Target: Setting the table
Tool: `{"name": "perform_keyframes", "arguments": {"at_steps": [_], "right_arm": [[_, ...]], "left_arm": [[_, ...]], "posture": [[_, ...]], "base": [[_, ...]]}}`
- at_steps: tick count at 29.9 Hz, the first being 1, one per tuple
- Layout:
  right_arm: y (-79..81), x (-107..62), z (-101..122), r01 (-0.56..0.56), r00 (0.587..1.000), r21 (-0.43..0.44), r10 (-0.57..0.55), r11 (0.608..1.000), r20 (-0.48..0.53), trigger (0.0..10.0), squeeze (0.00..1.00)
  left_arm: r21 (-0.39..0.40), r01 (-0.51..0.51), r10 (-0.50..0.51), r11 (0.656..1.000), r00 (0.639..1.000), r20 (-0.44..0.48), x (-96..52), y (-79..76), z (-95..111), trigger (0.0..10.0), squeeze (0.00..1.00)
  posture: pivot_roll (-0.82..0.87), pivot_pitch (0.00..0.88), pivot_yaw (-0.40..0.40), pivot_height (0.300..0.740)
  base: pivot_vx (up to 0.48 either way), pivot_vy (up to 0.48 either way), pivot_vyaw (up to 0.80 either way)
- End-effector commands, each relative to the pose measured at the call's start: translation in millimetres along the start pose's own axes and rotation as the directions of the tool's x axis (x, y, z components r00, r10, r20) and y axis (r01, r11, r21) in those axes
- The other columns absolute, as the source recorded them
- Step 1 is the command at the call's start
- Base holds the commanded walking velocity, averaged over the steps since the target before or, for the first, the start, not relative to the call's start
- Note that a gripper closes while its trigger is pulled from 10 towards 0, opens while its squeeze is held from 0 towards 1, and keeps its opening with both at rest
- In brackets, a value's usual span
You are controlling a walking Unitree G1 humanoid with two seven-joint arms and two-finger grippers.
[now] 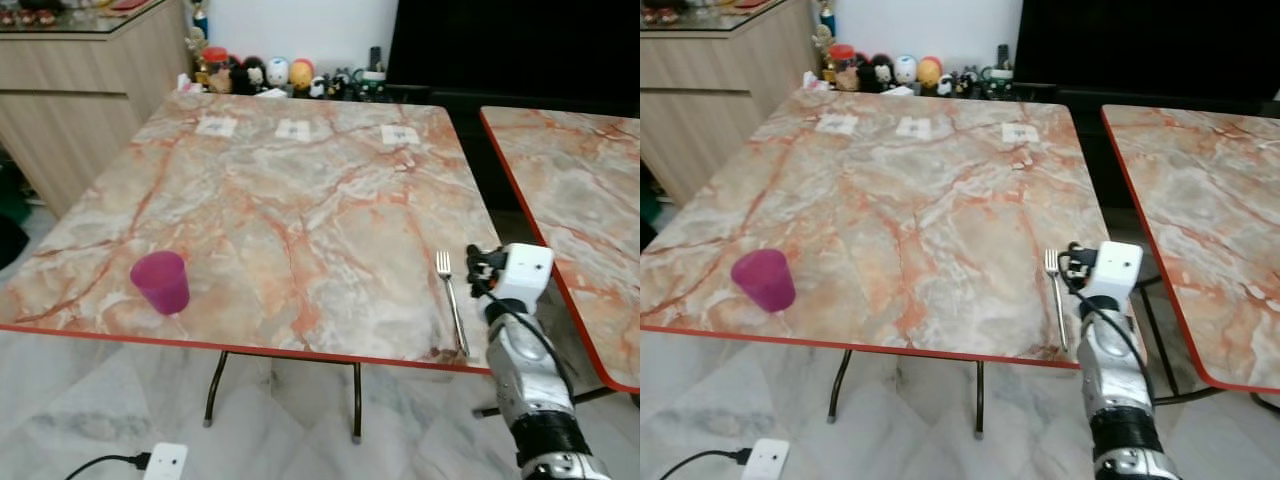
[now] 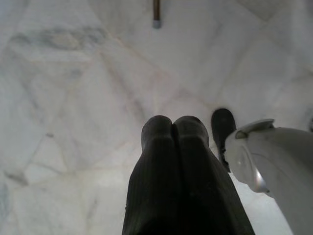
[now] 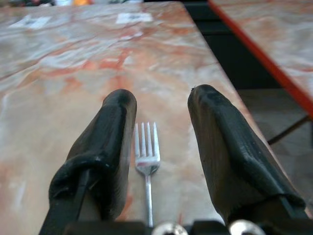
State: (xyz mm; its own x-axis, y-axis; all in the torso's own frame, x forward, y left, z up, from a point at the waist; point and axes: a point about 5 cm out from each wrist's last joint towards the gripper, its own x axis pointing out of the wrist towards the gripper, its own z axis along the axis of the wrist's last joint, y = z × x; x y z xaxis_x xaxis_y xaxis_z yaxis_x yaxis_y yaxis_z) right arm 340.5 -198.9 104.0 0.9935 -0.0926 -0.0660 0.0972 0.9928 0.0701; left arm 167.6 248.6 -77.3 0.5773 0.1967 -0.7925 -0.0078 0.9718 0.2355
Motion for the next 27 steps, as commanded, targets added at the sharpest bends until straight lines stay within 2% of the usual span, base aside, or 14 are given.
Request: {"name": "perform_keyframes", "arguments": {"at_steps": [1, 5, 9, 11, 13, 14, 15, 16, 17, 22, 27], "right_arm": [[-3.5, 0.4, -3.9, 0.001, 0.999, 0.013, -0.001, 1.0, -0.033, 10.0, 0.0], [1.4, 1.6, -6.2, -0.019, 0.999, 0.012, 0.019, 1.0, -0.051, 10.0, 0.0], [10.4, 3.9, -17.7, -0.046, 0.988, -0.001, 0.046, 0.999, -0.147, 10.0, 0.0], [13.0, 4.2, -20.6, -0.056, 0.986, 0.008, 0.057, 0.998, -0.158, 10.0, 1.0], [14.9, 5.9, -24.6, -0.034, 0.982, 0.039, 0.04, 0.999, -0.185, 10.0, 1.0], [16.5, 8.2, -26.7, -0.002, 0.977, 0.073, 0.018, 0.997, -0.211, 10.0, 0.82], [16.5, 8.2, -26.7, -0.002, 0.977, 0.073, 0.018, 0.997, -0.211, 10.0, 0.82], [18.7, 10.2, -26.6, 0.007, 0.975, 0.092, 0.013, 0.996, -0.223, 10.0, 0.04], [19.9, 11.2, -25.9, 0.007, 0.975, 0.089, 0.013, 0.996, -0.223, 10.0, 0.0], [23.8, 14.9, -20.1, 0.037, 0.979, 0.096, -0.016, 0.995, -0.202, 10.0, 0.0], [20.3, 15.0, -19.7, 0.055, 0.98, 0.105, -0.034, 0.993, -0.199, 10.0, 0.0]], "left_arm": [[-0.005, 0.014, -0.014, 1.0, 1.0, -0.027, -0.6, -6.1, -5.6, 10.0, 0.0], [-0.005, 0.014, -0.014, 1.0, 1.0, -0.027, -0.6, -6.2, -5.6, 10.0, 0.0], [-0.008, 0.014, -0.014, 1.0, 1.0, -0.027, -0.7, -5.9, -5.8, 10.0, 0.0], [-0.007, 0.014, -0.015, 1.0, 1.0, -0.027, -0.6, -6.0, -5.7, 10.0, 0.0], [-0.006, 0.016, -0.016, 1.0, 0.999, -0.027, -0.6, -6.1, -5.5, 10.0, 0.0], [-0.005, 0.017, -0.017, 1.0, 0.999, -0.027, -0.5, -6.2, -5.3, 10.0, 0.0], [-0.005, 0.017, -0.017, 1.0, 0.999, -0.027, -0.5, -6.2, -5.3, 10.0, 0.0], [-0.006, 0.017, -0.017, 1.0, 1.0, -0.026, -0.5, -6.1, -5.1, 10.0, 0.0], [-0.005, 0.017, -0.017, 1.0, 1.0, -0.026, -0.5, -6.0, -5.0, 10.0, 0.0], [-0.008, 0.015, -0.015, 1.0, 1.0, -0.026, -0.5, -6.0, -5.2, 10.0, 0.0], [-0.008, 0.015, -0.015, 1.0, 1.0, -0.027, -0.6, -6.2, -5.5, 10.0, 0.0]], "posture": [[0.04, 0.027, -0.014, 0.74], [0.05, 0.027, -0.014, 0.74], [0.04, 0.026, -0.012, 0.74], [0.04, 0.026, -0.011, 0.74], [0.04, 0.026, -0.008, 0.74], [0.04, 0.024, -0.006, 0.74], [0.04, 0.024, -0.006, 0.74], [0.04, 0.024, -0.006, 0.74], [0.04, 0.024, -0.006, 0.74], [0.05, 0.025, -0.008, 0.74], [0.04, 0.026, -0.007, 0.74]], "base": [[0.0, 0.0, 0.0], [0.0, 0.0, 0.0], [0.0, 0.0, 0.0], [0.0, 0.0, 0.0], [0.0, 0.0, 0.0], [0.0, 0.0, 0.0], [0.0, 0.0, 0.0], [0.0, 0.0, 0.0], [0.0, 0.0, 0.0], [0.0, 0.0, 0.0], [0.0, 0.0, 0.0]]}}
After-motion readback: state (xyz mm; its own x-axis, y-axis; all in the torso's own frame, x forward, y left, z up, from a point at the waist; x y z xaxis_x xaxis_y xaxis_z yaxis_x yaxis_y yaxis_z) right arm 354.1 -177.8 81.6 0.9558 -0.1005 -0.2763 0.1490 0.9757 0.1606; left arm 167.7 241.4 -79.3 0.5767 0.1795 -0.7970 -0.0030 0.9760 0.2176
